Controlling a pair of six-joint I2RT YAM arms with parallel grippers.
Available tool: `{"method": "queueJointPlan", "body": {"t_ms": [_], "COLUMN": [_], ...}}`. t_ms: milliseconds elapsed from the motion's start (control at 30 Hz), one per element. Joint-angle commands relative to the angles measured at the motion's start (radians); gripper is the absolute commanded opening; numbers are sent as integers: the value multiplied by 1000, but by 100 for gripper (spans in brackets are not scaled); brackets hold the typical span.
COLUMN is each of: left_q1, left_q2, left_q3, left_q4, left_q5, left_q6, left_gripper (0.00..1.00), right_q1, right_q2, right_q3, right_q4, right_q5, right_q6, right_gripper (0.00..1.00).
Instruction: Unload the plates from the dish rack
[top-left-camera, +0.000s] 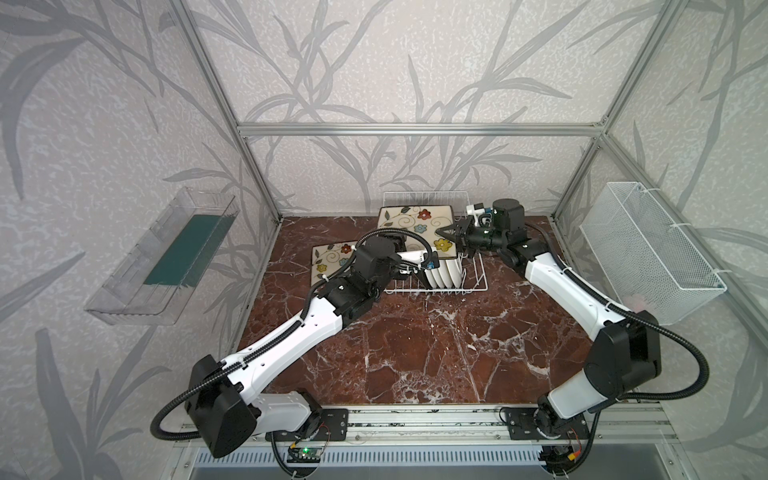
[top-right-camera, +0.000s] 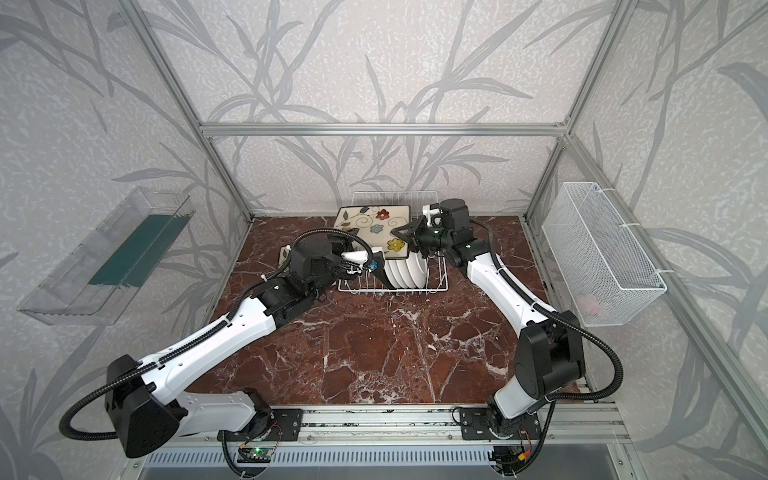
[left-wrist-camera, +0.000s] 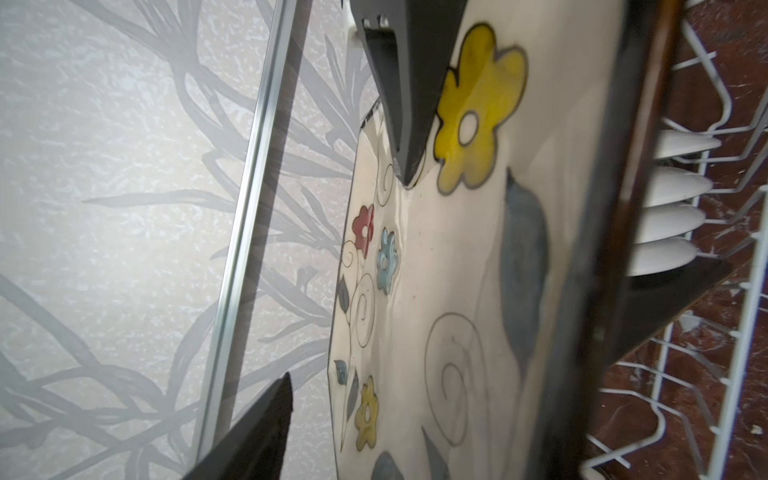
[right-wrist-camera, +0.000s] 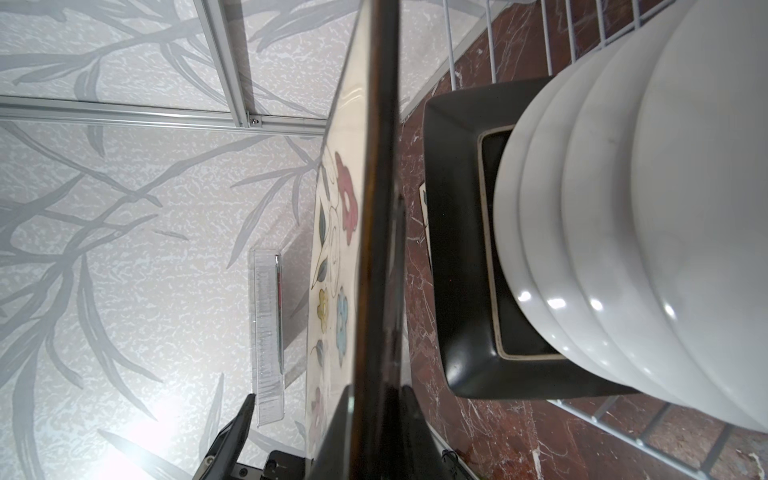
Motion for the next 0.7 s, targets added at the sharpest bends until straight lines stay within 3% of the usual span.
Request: {"method": "queueJointPlan", "body": {"t_ms": [0,33,67,100,667], "left_q1": [5,5,5,6,32], "left_q2": [-54,-55,-56,-54,-117], "left_q3": [24,24,24,26,-31], "left_q4": [162,158,155,149,75], "left_q5": [-6,-5,-4,-5,-29], "left_q6": [-34,-36,-39,-41,-183], "left_gripper": [78,80,95,99,99], "right_q1": [-10,-14,-16,-20,-103], "right_q2": [-52,-57,-60,-63,-84], "right_q3": [7,4,2,0,13], "right_q4": [148,156,159,164,271], "right_q5": [-27,-23,-21,-17,6], "right_q6": [-9,-5,-1,3,67], "right_gripper": [0,0,0,0,0]}}
